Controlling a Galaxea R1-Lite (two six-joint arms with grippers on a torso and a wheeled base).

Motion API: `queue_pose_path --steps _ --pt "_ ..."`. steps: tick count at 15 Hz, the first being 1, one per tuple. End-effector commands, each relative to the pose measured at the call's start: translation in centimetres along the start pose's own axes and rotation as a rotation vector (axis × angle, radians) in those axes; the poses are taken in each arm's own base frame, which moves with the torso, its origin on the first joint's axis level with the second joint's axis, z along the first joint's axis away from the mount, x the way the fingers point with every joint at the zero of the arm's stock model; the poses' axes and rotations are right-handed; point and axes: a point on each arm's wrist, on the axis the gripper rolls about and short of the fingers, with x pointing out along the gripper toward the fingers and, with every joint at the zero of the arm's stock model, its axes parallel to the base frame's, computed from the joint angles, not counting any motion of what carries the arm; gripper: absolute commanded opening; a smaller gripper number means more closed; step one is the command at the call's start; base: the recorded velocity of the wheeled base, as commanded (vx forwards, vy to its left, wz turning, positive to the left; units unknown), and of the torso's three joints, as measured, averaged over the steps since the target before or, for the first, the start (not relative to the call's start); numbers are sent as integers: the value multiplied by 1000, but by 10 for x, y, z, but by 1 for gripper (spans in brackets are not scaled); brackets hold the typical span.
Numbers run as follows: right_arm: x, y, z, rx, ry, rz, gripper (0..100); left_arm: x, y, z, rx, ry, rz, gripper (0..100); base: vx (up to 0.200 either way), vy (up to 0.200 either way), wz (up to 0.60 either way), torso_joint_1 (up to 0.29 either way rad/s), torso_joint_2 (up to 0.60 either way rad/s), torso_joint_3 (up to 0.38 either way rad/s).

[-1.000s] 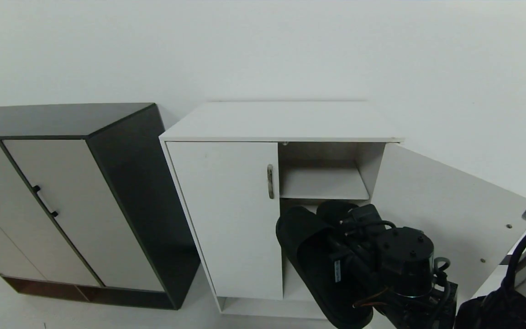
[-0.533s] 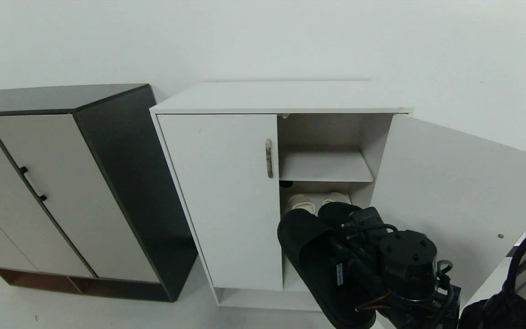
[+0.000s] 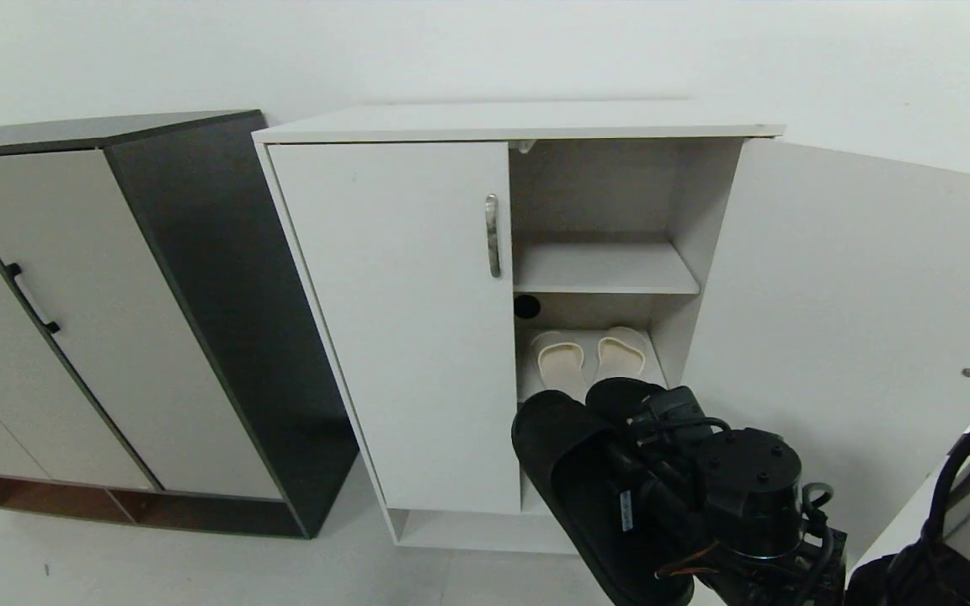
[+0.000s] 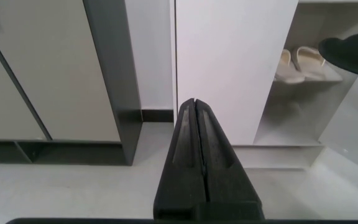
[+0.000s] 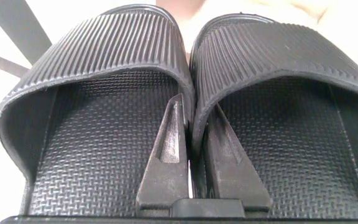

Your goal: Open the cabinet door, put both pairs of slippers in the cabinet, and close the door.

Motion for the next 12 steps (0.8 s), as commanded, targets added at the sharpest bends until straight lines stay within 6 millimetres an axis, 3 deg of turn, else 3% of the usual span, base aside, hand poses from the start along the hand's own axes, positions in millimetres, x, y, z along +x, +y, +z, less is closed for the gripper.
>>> queue_pose_path --steps 1,12 --pt "0 0 -1 1 2 1 0 0 0 0 0 2 0 0 0 0 0 -12 242 237" --pt "1 -1 -7 -5 26 45 0 0 0 0 0 2 2 0 0 0 0 -1 24 19"
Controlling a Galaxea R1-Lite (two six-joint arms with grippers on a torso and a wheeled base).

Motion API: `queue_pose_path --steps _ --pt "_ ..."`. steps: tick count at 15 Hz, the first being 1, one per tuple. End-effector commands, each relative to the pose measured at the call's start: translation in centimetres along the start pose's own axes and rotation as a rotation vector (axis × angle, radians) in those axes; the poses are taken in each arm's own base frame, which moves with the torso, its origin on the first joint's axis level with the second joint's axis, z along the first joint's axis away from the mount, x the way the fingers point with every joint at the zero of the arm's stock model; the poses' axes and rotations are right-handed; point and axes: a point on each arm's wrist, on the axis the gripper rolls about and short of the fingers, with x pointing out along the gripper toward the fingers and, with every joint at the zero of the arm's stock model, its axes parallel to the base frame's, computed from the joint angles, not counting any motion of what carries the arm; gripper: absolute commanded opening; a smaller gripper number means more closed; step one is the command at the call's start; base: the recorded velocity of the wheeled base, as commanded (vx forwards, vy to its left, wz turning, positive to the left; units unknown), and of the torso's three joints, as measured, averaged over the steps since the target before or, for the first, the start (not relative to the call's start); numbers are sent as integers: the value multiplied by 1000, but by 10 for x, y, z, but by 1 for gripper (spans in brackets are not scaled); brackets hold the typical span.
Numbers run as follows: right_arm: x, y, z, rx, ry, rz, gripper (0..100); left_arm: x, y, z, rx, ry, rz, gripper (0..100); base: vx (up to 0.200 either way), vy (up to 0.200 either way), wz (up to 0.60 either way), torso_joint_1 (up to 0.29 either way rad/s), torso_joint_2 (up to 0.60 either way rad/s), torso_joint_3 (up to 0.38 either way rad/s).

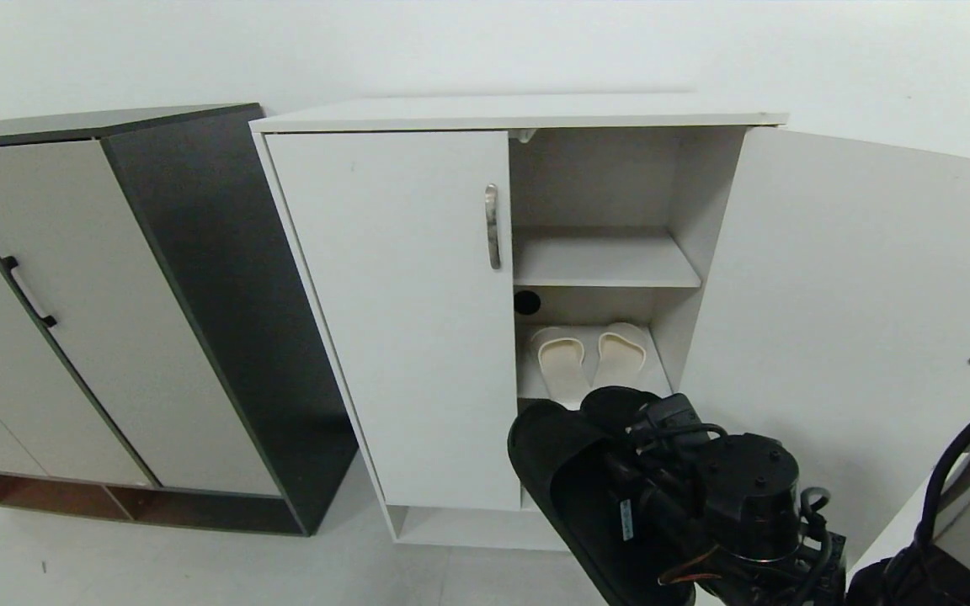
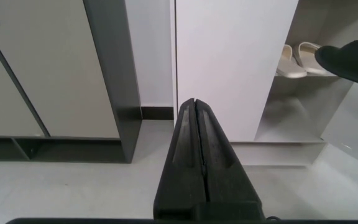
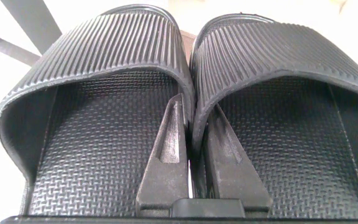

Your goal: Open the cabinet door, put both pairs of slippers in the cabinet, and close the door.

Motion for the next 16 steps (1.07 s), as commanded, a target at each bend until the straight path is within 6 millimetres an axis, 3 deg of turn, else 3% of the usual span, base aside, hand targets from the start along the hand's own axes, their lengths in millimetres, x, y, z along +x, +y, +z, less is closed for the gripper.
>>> queue_pose_path --steps 1,3,9,13,16 --pt "0 0 -1 -2 3 2 0 0 0 0 0 1 1 0 0 0 0 0 0 0" --pt "0 0 -4 -4 14 2 0 0 0 0 0 1 1 0 0 0 -600 2 5 7" --pt "14 -4 -12 16 -63 31 0 0 0 0 0 1 0 0 0 0 0 0 0 0" --pt "42 16 13 58 -5 -203 0 0 0 0 1 1 -2 0 0 0 0 0 0 0" --pt "51 30 42 80 28 -327 0 0 0 0 1 1 -2 0 0 0 0 0 0 0"
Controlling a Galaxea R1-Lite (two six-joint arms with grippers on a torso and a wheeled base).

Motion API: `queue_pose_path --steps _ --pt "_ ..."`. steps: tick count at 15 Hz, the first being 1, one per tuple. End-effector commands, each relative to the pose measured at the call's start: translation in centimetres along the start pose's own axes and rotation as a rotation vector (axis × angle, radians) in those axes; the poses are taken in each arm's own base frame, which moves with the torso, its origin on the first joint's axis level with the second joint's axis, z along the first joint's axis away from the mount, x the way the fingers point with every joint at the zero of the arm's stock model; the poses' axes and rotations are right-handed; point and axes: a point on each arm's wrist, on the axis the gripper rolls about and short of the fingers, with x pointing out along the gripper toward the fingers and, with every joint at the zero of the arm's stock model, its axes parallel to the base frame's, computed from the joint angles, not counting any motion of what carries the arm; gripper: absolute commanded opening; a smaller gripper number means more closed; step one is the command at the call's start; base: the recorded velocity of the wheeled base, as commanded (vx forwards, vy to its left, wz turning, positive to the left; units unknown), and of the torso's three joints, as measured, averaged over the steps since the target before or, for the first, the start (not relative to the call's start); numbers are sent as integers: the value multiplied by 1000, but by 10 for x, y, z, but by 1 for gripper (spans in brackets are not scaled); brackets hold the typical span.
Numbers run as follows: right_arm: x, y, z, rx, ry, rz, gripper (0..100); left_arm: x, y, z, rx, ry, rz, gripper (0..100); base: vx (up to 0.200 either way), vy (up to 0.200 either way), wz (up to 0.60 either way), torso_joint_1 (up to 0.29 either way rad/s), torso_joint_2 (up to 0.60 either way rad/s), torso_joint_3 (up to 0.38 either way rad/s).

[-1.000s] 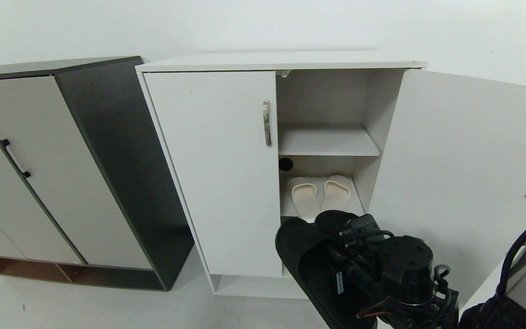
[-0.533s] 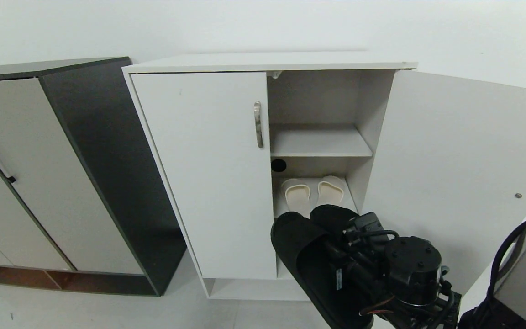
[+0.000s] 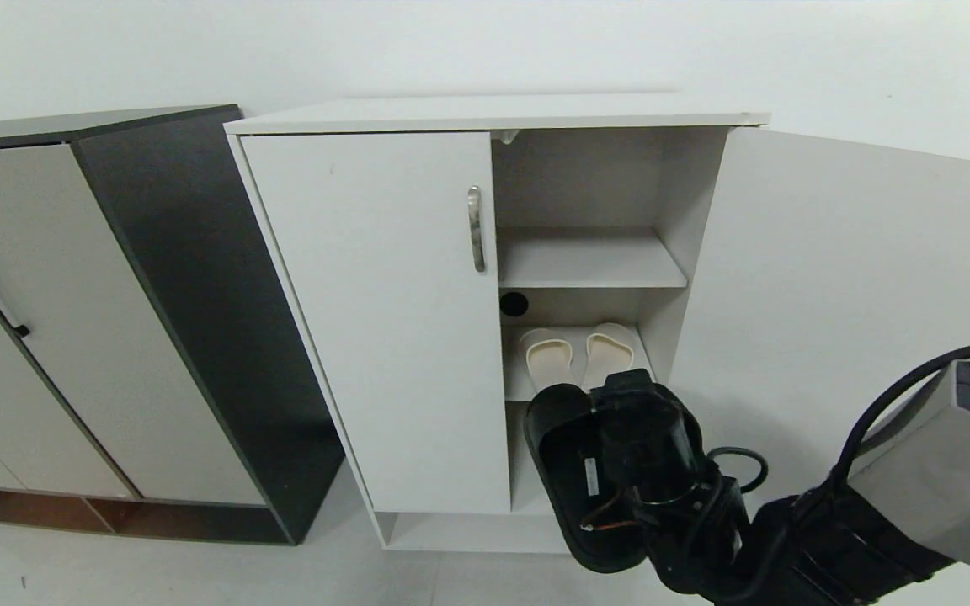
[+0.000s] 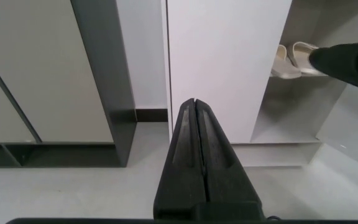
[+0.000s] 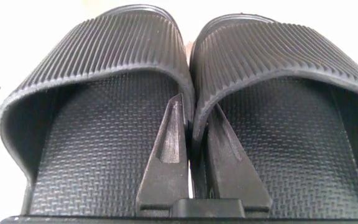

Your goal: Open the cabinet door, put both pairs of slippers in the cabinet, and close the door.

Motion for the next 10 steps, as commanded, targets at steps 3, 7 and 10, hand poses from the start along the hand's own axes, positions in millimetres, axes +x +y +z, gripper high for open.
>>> queue_pose_path --steps 3,7,10 --pt "-16 12 83 159 -56 -41 0 0 0 0 0 1 0 0 0 0 0 0 0 0" --pt "-28 11 137 206 -147 -104 0 0 0 0 -1 1 2 0 0 0 0 0 0 0" --pt "-27 9 139 194 -153 -111 0 0 0 0 -1 0 2 0 0 0 0 0 0 0"
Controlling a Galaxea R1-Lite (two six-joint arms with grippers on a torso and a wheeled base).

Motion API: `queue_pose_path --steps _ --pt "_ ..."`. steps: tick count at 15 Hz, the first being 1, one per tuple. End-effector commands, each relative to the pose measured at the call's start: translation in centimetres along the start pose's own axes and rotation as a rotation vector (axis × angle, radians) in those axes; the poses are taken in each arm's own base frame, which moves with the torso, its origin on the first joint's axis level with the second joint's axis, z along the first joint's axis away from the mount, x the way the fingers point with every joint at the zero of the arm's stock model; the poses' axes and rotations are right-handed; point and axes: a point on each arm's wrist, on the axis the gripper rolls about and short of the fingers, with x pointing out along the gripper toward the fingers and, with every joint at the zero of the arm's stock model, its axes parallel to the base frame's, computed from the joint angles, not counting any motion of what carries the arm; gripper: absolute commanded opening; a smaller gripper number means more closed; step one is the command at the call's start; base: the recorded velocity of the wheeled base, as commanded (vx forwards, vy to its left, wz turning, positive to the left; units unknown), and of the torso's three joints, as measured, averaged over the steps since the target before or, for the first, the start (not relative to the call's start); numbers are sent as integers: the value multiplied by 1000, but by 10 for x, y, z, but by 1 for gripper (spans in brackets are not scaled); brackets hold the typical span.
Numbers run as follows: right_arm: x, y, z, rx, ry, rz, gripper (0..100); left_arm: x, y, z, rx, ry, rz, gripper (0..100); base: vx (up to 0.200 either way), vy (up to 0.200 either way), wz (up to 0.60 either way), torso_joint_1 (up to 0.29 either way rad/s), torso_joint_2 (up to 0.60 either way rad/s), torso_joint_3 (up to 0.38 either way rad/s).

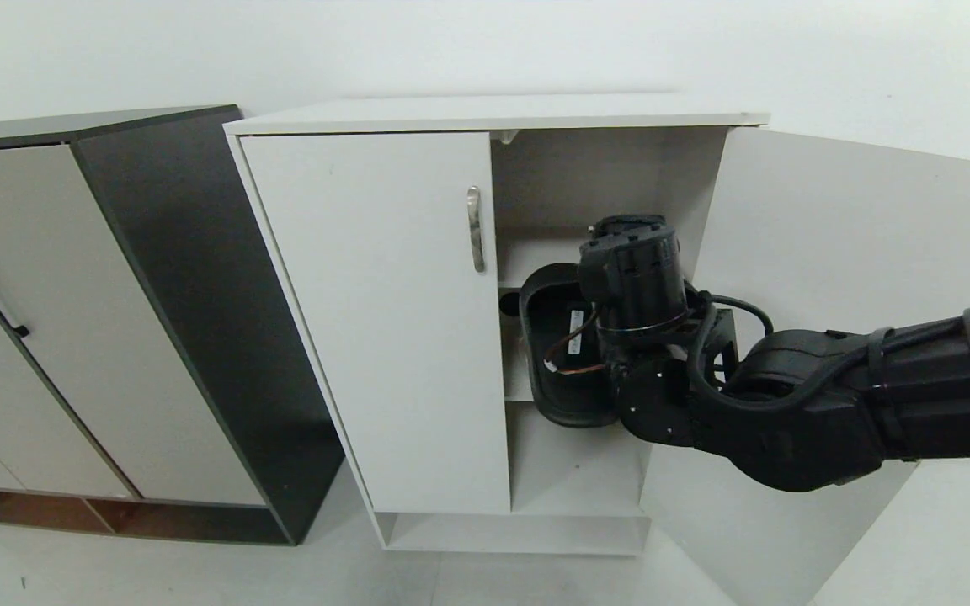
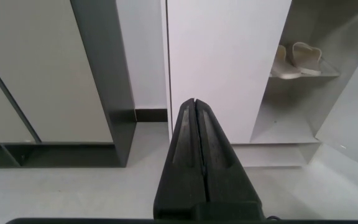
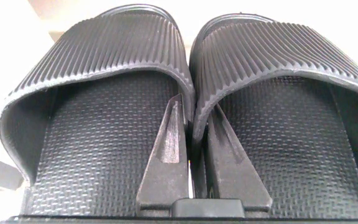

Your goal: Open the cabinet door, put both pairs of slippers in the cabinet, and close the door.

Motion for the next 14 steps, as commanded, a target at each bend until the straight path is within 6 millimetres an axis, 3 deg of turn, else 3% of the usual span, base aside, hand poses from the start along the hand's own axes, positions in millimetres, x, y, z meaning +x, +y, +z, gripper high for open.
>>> queue_pose_path --steps 1,6,14 --pt "-1 -4 8 11 -15 -2 0 0 0 0 0 1 0 0 0 0 0 0 0 0" --pt "8 -7 9 -34 -9 -3 0 0 0 0 1 1 0 0 0 0 0 0 0 0" --pt "13 -10 6 -29 -2 -8 0 0 0 0 1 1 -1 0 200 0 0 5 5 2"
